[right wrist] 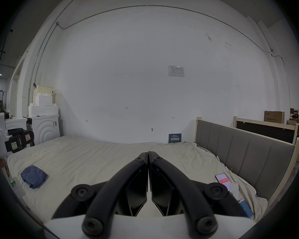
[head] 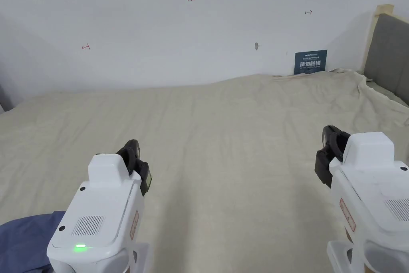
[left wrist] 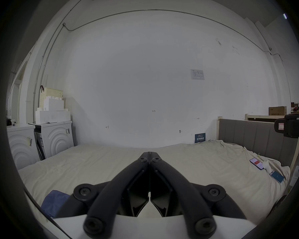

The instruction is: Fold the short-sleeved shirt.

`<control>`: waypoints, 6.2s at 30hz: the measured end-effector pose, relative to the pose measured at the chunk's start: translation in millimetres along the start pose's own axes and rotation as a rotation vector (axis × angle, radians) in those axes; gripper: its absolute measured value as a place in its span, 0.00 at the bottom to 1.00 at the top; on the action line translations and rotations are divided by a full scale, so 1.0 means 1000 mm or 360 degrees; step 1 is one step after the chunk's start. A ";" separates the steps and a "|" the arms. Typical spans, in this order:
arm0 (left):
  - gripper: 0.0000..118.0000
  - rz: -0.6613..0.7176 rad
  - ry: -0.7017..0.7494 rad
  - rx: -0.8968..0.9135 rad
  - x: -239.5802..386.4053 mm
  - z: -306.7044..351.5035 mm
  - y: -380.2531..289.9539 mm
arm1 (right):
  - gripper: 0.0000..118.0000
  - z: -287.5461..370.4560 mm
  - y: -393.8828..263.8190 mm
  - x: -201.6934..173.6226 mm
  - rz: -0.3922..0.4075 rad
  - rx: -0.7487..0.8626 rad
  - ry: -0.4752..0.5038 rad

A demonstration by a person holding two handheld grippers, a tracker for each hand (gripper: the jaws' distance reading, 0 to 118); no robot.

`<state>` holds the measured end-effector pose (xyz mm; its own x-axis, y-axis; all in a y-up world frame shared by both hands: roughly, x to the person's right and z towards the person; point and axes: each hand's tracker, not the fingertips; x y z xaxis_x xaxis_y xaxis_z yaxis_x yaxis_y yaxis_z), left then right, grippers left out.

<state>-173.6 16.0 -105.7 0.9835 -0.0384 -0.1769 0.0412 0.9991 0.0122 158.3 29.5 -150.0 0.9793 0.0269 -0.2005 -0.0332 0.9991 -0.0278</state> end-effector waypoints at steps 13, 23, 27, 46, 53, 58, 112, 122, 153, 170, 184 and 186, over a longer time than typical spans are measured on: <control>0.00 -0.0018 0.0002 0.0004 -0.001 0.001 -0.001 | 0.00 0.002 0.002 -0.004 0.0006 0.0002 0.0004; 0.00 -0.0012 0.0007 0.0002 -0.003 0.001 -0.002 | 0.00 0.001 0.002 -0.005 0.0007 0.0003 0.0008; 0.00 -0.0016 0.0007 0.0003 -0.004 0.001 -0.002 | 0.00 0.001 0.002 -0.006 0.0006 0.0001 0.0009; 0.33 -0.0009 0.0029 -0.0017 -0.008 -0.002 -0.002 | 0.06 0.003 0.004 -0.010 0.0013 -0.0032 0.0006; 0.97 0.0025 0.0037 -0.0033 -0.014 -0.001 -0.004 | 0.89 0.002 0.002 -0.009 -0.0011 -0.0034 -0.0025; 1.00 0.0026 0.0034 -0.0019 -0.015 0.000 -0.003 | 0.96 -0.001 -0.002 -0.001 -0.0039 -0.0029 -0.0036; 1.00 -0.0031 0.0067 0.0012 -0.013 -0.001 -0.007 | 0.98 -0.003 -0.001 -0.002 -0.0041 0.0002 -0.0036; 1.00 -0.0041 0.0064 0.0016 -0.013 -0.003 -0.007 | 0.98 -0.001 0.001 -0.004 -0.0044 0.0006 -0.0043; 1.00 -0.0006 0.0057 0.0025 -0.019 -0.004 -0.002 | 0.98 -0.023 0.026 -0.004 -0.0554 -0.0692 -0.0403; 1.00 0.0014 0.0057 0.0040 -0.020 -0.003 0.001 | 0.98 -0.027 0.017 -0.016 -0.0311 -0.0550 -0.0413; 1.00 0.0010 0.0070 0.0068 -0.016 -0.003 0.001 | 0.99 -0.012 0.002 -0.015 -0.0103 0.0038 -0.0158; 1.00 0.0011 0.0070 0.0068 -0.016 -0.003 0.001 | 0.99 -0.011 0.002 -0.017 -0.0086 0.0047 -0.0159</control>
<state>-190.3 17.3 -106.0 0.9752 -0.0300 -0.2195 0.0432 0.9975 0.0555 139.7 30.4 -157.1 0.9946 -0.0251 -0.1010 0.0245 0.9997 -0.0070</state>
